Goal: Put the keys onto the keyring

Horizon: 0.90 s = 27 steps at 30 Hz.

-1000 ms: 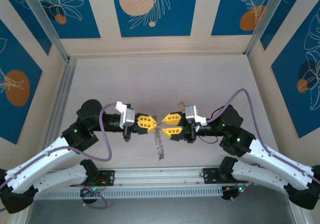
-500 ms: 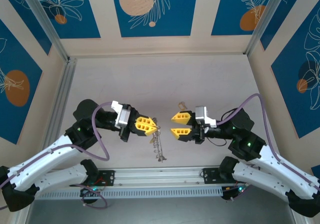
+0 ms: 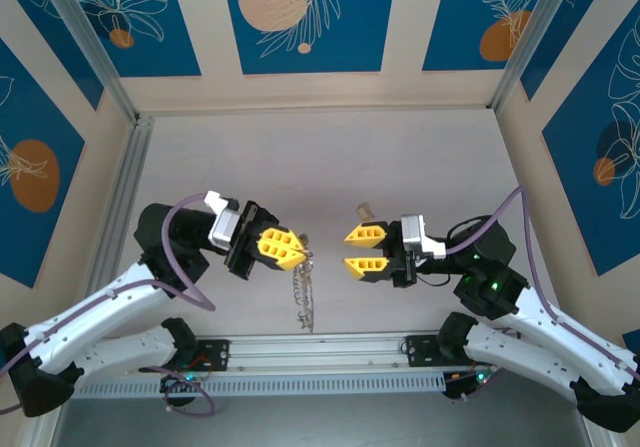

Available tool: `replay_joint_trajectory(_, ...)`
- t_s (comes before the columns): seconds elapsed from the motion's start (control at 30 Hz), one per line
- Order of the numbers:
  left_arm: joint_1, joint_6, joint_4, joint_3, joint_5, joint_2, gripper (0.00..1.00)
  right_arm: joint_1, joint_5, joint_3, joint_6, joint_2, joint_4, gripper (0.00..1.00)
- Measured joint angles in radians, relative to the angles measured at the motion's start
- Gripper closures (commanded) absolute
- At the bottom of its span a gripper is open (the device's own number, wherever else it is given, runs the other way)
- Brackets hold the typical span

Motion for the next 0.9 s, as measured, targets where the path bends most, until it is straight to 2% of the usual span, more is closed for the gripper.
replay_joint_trajectory(0.2, 0.027, -0.120, 0.144, 0.037, 0.031, 0.124, 1.00, -0.047, -0.013, -0.003, -0.008, 0.019, 0.027, 0.70)
replay_joint_trajectory(0.4, 0.113, -0.392, 0.436, 0.169, 0.090, 0.311, 1.00, -0.156, -0.051, -0.013, 0.008, 0.054, 0.045, 0.71)
replay_joint_trajectory(0.5, 0.130, -0.505, 0.523, 0.246, 0.123, 0.388, 1.00, -0.214, -0.072, -0.026, 0.031, 0.054, 0.070, 0.71)
replay_joint_trajectory(0.9, 0.113, -0.682, 0.610, 0.313, 0.284, 0.453, 1.00, -0.316, -0.100, -0.056, 0.129, 0.064, 0.185, 0.72)
